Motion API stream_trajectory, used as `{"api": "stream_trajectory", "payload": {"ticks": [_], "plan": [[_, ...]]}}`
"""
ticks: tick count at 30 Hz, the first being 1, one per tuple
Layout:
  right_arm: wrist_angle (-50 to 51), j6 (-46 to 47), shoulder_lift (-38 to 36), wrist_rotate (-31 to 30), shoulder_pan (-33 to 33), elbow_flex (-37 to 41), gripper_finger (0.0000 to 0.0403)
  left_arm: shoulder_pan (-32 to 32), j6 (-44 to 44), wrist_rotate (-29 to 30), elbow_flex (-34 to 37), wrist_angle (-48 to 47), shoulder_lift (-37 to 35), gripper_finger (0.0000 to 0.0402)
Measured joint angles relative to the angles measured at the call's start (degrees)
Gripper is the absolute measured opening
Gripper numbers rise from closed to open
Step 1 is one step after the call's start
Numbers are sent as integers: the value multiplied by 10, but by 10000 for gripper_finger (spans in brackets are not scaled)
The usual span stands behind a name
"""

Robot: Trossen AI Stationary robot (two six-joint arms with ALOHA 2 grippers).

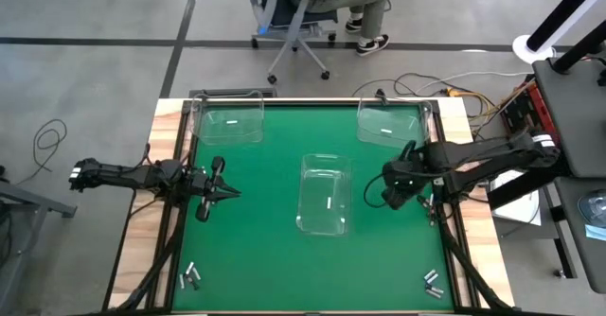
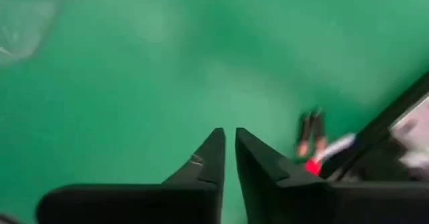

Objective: Sort batteries
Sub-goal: Put the black battery into the top right transparent bin

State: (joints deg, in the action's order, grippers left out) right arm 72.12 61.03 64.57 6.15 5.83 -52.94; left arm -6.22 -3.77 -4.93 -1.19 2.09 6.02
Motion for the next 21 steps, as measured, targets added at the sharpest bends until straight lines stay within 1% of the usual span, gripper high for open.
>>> {"api": "stream_trajectory", "payload": {"ticks": [2,5,7,9,12,16,21], "plan": [[2,27,20,25,-4,24,68,0,0,0,0,0,0,7],[0,54,42,38,-17,61,111,0,0,0,0,0,0,7],[-9,45,54,59,-28,83,132,0,0,0,0,0,0,7],[-17,17,69,74,-37,98,145,0,0,0,0,0,0,7],[-20,-23,95,80,-52,111,151,0,0,0,0,0,0,7],[-24,-91,132,84,-79,121,146,0,0,0,0,0,0,7],[-28,-204,178,84,-139,124,137,0,0,0,0,0,0,7]]}}
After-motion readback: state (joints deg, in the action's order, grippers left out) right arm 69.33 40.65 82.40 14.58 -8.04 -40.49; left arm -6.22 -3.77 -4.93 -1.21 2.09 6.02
